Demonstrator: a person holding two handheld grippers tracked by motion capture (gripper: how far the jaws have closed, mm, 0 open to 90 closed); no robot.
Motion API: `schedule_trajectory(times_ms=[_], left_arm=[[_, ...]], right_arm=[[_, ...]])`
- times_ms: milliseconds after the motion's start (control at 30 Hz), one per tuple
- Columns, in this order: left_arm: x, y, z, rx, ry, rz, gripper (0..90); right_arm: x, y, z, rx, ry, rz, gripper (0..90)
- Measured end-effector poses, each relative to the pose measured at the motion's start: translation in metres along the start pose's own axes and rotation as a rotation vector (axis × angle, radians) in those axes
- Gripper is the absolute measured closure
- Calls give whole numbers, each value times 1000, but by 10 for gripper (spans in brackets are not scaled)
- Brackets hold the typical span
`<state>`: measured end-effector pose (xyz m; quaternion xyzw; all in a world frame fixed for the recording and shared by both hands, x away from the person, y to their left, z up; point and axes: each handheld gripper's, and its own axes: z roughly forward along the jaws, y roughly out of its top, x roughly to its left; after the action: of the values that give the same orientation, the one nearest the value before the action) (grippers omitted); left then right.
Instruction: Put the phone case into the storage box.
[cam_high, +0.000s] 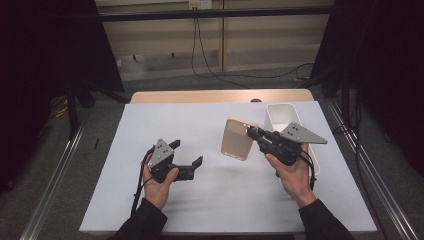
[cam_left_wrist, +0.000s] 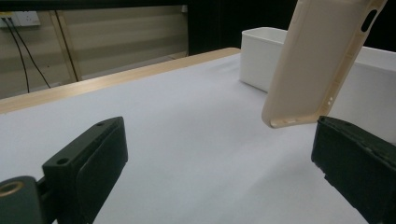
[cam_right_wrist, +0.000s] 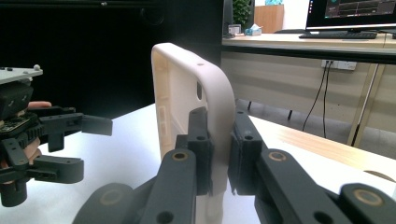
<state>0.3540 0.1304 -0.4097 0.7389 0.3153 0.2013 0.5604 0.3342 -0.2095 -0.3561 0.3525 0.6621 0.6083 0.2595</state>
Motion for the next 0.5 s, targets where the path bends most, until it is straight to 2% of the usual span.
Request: schedule_trajectory(times_ms=[267, 500], left_arm=[[6, -6, -12, -13, 30, -6, 37], [12, -14, -23, -65, 37, -25, 39]], right_arm=[[-8, 9, -9, -23, -7, 2, 813], [-15, 12, -14, -31, -18, 5, 814]])
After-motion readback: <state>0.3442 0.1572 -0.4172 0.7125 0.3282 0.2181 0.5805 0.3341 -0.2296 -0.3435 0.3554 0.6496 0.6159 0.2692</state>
